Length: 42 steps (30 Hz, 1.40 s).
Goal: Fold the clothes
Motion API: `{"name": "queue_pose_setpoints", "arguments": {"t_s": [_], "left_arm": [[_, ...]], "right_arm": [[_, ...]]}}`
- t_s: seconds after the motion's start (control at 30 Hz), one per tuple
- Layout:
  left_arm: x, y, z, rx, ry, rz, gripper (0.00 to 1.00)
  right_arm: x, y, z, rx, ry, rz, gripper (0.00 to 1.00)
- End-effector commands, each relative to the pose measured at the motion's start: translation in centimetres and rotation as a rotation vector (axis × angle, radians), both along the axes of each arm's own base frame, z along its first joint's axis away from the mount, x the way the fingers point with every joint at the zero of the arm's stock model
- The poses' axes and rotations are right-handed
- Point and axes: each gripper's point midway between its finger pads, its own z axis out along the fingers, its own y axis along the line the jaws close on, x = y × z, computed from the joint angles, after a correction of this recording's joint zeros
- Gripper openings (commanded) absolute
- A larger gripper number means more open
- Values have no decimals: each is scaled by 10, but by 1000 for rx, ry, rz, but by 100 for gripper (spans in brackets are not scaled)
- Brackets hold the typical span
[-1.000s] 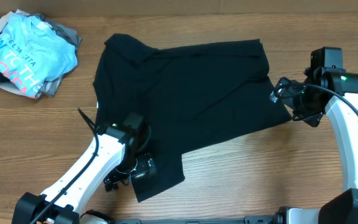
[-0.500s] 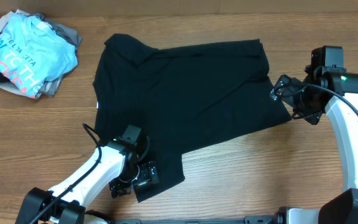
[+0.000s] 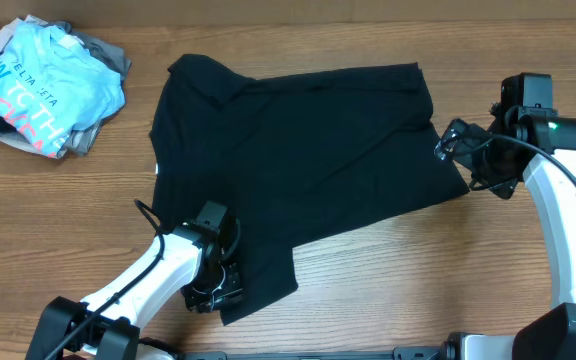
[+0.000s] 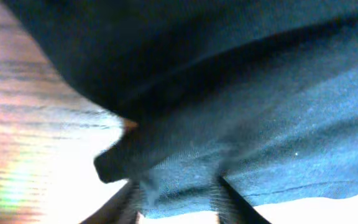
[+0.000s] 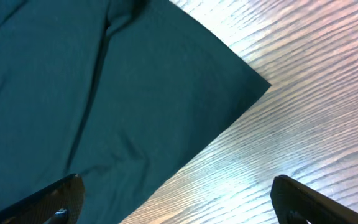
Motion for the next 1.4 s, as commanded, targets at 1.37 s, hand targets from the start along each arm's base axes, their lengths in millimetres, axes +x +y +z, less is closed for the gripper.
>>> {"name": "queue_pose_setpoints", "arguments": {"t_s": [1.37], "left_arm": [[-4, 0, -3, -7, 20, 0, 4]], "right_arm": [[5, -48, -145, 52, 354, -166, 90]]}}
